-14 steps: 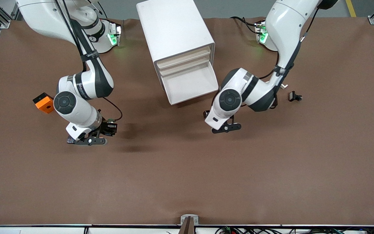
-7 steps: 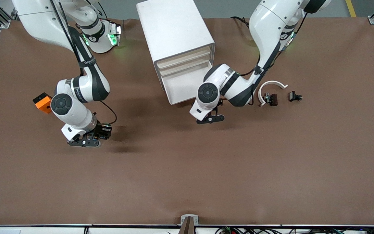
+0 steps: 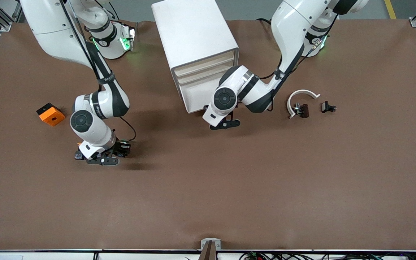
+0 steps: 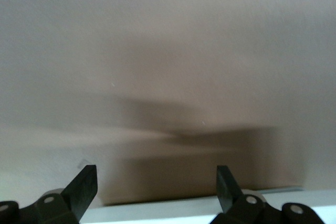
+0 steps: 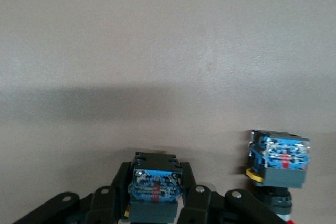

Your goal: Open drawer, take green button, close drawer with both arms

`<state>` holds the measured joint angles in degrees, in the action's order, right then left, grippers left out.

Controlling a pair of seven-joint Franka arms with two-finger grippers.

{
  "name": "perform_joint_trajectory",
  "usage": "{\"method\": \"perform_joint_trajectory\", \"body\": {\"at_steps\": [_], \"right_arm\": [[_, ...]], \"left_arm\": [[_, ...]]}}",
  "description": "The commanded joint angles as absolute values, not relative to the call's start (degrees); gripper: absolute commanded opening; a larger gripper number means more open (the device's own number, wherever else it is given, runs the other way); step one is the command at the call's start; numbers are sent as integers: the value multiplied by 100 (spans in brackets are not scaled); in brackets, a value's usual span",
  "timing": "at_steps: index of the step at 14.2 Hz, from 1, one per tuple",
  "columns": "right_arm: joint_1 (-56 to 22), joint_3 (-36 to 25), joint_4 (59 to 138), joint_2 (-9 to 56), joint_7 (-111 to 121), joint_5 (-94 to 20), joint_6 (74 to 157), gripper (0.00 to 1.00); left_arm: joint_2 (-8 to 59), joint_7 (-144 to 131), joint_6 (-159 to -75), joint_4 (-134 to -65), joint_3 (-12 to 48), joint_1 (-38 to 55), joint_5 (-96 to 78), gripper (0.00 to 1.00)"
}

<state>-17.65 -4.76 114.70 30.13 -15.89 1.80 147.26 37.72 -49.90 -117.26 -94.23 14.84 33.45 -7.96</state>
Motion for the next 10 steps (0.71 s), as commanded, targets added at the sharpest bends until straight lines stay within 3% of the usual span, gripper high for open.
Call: {"method": "perform_joint_trajectory", "body": {"at_steps": [1,10], "right_arm": [[-1881,-536,11294,3172,-2292,902,14739,0],[-1819,-527,11101,3322,-2654,1213,14696,0]], "left_arm": [[3762,-5071,-11689,-9422,1582,3568,-967,100],[3753,-5237,-11689,-9668,1652,3964,-1625,100]]}}
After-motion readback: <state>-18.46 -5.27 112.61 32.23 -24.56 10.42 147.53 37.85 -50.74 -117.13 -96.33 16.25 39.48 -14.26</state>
